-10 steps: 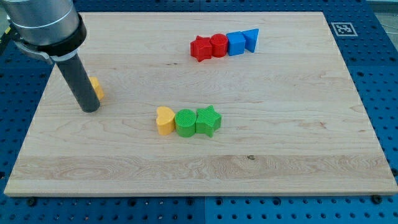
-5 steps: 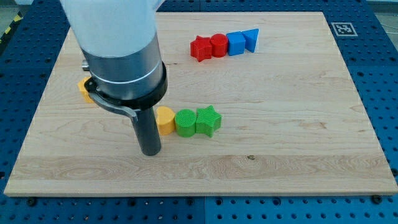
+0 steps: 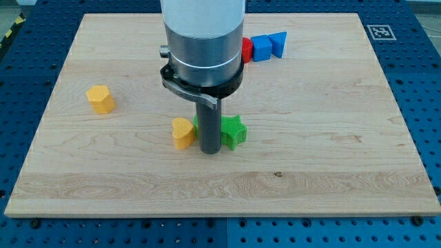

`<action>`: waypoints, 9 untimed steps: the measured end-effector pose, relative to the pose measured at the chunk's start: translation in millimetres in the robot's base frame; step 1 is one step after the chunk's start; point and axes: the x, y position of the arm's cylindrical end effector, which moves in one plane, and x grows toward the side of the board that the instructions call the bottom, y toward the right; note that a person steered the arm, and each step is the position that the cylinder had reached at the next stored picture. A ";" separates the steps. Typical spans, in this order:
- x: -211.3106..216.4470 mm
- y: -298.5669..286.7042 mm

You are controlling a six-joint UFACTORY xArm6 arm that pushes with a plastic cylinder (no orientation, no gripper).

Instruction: Place the yellow heart on top of the yellow hexagon

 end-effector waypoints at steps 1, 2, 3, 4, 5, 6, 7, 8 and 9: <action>-1.4 -22.6; -2.9 -29.7; -7.4 -55.0; -8.5 -62.0; -9.0 -67.2; -10.5 -67.2; -11.1 -67.2; -16.8 -67.2; -20.4 -69.2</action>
